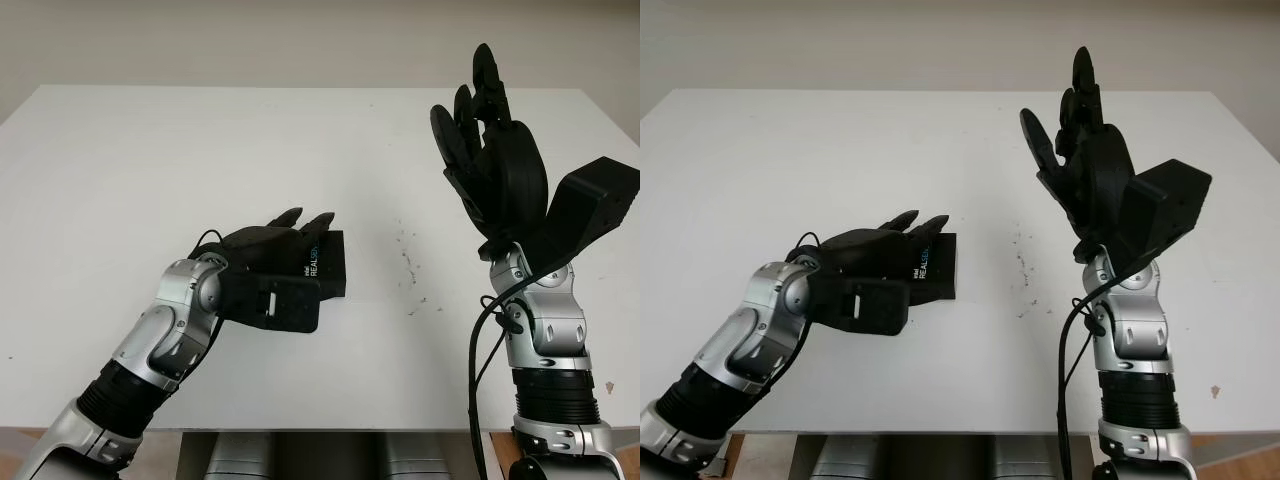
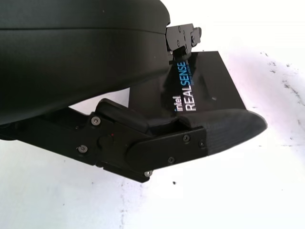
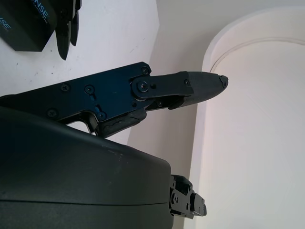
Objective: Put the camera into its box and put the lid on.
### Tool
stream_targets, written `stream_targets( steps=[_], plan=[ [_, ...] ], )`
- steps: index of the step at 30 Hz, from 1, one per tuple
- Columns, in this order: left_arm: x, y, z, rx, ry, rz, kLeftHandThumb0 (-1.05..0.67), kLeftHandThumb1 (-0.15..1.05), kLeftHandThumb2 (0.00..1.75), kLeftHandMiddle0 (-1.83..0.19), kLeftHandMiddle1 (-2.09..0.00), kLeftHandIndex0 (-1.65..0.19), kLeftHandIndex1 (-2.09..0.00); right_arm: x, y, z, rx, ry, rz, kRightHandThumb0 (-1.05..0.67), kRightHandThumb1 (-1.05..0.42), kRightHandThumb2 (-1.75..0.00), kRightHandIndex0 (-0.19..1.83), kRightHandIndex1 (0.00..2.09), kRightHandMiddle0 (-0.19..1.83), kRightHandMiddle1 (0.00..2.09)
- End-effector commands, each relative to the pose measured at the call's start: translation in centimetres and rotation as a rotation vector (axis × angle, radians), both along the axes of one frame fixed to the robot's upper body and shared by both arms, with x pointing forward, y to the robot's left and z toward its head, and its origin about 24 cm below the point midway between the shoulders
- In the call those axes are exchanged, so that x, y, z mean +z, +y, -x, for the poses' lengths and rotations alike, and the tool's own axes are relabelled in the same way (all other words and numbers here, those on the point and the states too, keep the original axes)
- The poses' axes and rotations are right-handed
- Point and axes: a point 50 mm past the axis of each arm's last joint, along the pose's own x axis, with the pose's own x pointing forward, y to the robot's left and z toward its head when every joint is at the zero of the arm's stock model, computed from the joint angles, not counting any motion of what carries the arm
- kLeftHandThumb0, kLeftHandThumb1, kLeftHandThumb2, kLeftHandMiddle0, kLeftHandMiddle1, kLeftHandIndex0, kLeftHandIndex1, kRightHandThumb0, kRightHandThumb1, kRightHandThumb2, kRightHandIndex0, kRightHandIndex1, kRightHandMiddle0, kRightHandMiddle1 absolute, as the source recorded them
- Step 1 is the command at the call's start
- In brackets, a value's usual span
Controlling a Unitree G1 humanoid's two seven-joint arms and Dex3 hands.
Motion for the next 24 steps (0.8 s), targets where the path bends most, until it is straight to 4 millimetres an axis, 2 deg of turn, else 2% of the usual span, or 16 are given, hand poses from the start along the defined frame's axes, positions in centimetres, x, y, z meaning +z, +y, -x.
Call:
stream_targets(
  steps=[1, 6, 10, 17, 24],
  plan=[
    [0.8, 0.6, -0.2, 0.022, -0.010, 0.095, -0.93, 1.05, 0.74, 0.19, 0.00, 0.19, 0.00, 0.4, -0.2, 0.1, -0.003, -0.019, 0.002, -0.73, -1.05, -0.27, -0.19, 0.00, -0.16, 0.05],
    [2.4, 1.9, -0.6, 0.123, -0.126, 0.407, -0.88, 1.05, 0.67, 0.19, 0.00, 0.19, 0.00, 0.3, -0.2, 0.2, 0.003, -0.016, 0.002, -0.73, -1.05, -0.27, -0.19, 0.00, -0.14, 0.06],
    [3.3, 2.8, -1.1, 0.212, -0.218, 0.588, -0.86, 1.05, 0.67, 0.19, 0.00, 0.19, 0.00, 0.1, -0.1, 0.1, 0.007, -0.007, -0.002, -0.75, -1.05, -0.27, -0.19, 0.00, -0.16, 0.05],
    [3.9, 4.4, -2.3, 0.302, -0.301, 0.756, -0.85, 1.05, 0.73, 0.19, 0.00, 0.19, 0.00, -0.3, 0.2, 0.1, -0.006, 0.030, 0.048, -0.73, -1.05, -0.35, -0.19, 0.00, -0.19, 0.00],
    [3.5, 6.6, -3.5, 0.429, -0.312, 0.977, -0.90, 1.05, 0.65, 0.19, 0.00, 0.19, 0.00, -1.0, 0.4, -0.2, 0.016, 0.067, 0.040, -0.73, -1.05, -0.45, -0.19, 0.00, -0.19, 0.00]
  ],
)
